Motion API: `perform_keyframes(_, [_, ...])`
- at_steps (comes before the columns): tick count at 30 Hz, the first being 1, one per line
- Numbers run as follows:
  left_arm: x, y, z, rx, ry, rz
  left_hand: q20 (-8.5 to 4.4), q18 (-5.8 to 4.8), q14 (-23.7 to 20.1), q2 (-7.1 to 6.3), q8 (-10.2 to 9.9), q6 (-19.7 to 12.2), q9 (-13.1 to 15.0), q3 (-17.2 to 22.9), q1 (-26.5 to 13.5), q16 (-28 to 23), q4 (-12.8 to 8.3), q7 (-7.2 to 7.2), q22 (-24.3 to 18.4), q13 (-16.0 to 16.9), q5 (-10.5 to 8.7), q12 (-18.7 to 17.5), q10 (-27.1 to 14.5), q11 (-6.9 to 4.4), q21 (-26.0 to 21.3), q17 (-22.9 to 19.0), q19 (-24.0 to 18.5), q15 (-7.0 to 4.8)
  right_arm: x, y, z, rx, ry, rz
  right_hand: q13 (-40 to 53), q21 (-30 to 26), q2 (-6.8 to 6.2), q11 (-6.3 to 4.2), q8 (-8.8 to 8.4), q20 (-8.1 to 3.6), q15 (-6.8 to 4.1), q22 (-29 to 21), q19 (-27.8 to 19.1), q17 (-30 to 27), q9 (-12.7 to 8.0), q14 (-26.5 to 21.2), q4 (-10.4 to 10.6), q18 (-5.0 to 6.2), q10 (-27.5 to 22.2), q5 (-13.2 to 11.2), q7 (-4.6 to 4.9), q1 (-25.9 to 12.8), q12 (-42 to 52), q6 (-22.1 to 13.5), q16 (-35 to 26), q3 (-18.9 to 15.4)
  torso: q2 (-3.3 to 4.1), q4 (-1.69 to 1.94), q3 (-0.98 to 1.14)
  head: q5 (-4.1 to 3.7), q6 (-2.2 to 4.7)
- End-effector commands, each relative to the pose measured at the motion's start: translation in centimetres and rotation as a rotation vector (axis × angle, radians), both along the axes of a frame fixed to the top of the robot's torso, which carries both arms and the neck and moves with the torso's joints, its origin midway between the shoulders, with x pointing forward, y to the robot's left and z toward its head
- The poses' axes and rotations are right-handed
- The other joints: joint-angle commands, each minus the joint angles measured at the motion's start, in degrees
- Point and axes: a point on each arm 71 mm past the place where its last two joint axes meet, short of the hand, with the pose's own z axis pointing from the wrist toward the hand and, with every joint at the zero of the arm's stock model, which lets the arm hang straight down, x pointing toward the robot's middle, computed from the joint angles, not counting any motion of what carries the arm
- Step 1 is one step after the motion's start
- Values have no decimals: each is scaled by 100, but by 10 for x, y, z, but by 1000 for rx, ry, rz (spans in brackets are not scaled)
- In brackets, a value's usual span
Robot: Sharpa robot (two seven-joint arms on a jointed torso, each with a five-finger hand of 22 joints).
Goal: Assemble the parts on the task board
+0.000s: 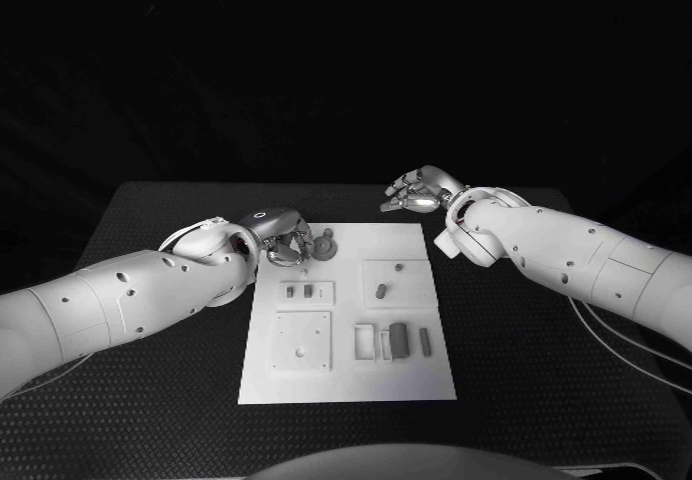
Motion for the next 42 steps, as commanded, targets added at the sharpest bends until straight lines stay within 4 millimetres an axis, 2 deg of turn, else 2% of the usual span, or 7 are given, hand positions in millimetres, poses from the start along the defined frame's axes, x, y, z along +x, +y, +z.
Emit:
perform_keyframes(1, [-1,-1,-5,34,15,-14,-6,372,124,86,17,25,3,56,23,10,25,2,131,121,19,22,188,81,25,2,39,-73,0,2,0,2,-2,13,-2,-36,-4,3,0,7,7,59,50,-10,-8,19,44,-52,37,-6,281,-44,-25,-23,0,-4,9,-13,-6,6,1])
perform_keyframes(14, [-3,3,-12,64,46,-14,-7,369,123,84,16,23,5,61,21,7,25,2,130,122,15,15,188,82,25,1,36,-72,0,1,0,2,-1,13,-2,-41,-3,3,0,7,7,62,52,-11,-9,20,45,-51,38,-6,280,-43,-28,-23,0,-3,6,-9,1,2,-19])
perform_keyframes(24, [-4,3,-15,74,62,-16,-7,368,123,85,16,21,5,64,19,5,25,3,130,123,12,11,188,82,25,0,34,-72,0,2,0,2,-1,13,-2,-44,-3,3,1,8,7,64,53,-12,-10,20,45,-51,39,-6,280,-44,-30,-23,0,-3,8,-12,-3,3,-25])
perform_keyframes(42, [-5,3,-17,93,94,-23,-8,364,122,90,14,17,7,69,12,2,24,5,129,125,7,1,190,83,25,0,28,-71,0,2,0,2,-1,13,-2,-53,-3,3,2,8,8,68,56,-14,-13,20,46,-50,42,-6,280,-44,-36,-23,0,-3,9,-15,4,-3,-40])
